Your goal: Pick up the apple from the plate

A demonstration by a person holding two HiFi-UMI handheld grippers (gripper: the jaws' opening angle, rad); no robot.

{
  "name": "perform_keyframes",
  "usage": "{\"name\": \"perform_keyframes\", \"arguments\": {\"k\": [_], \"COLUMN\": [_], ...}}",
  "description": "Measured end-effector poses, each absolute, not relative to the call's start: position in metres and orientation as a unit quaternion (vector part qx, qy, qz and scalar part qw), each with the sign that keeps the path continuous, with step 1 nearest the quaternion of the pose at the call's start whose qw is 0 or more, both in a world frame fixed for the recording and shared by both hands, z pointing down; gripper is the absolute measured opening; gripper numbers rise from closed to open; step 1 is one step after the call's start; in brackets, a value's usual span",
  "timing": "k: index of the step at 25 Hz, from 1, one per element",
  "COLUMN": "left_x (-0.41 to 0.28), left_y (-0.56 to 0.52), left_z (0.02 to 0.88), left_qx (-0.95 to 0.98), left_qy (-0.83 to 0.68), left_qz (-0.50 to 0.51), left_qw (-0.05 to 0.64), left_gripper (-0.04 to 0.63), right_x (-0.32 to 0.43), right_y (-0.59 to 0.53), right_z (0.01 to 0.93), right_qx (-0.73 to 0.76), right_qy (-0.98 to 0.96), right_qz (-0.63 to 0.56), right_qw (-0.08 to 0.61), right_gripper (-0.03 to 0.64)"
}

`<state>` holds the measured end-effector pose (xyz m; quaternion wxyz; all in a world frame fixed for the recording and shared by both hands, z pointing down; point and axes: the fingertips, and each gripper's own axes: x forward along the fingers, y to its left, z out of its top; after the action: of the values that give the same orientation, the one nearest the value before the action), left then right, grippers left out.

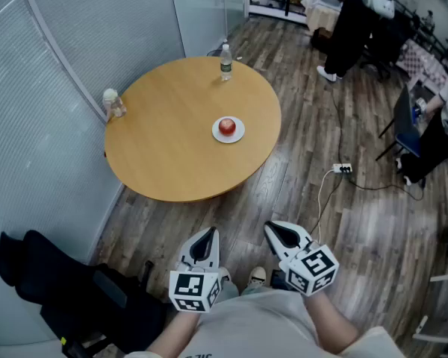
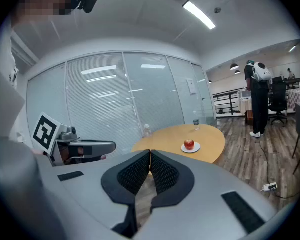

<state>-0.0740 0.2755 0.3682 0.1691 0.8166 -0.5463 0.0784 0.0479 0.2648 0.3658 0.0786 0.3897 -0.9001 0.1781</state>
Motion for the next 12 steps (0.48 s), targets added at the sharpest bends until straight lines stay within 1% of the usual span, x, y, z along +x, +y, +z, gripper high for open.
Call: {"name": "perform_keyframes", "arguments": {"k": [9,12], "left_x": [-0.078,-0.082], "left_y": [0.271,0.271], "left_z": [0.362,0.365], "left_qx": [0.826,0.834], "left_qy": [-0.534,-0.52], "left_qz": [0.082,0.087], "left_qw": [0.163,0.165], "left_gripper": [0.002,0.002], "right_x": [0.037,0.034], "right_y": [0.267,0.265], "right_z": [0.369,0.368], "right_qx": [0.392,0.404], "right_qy": [-0.898,-0.893], "right_qz": [0.176,0.177], "right_qw": [0.098,0.094], "right_gripper": [0.031,0.031]}}
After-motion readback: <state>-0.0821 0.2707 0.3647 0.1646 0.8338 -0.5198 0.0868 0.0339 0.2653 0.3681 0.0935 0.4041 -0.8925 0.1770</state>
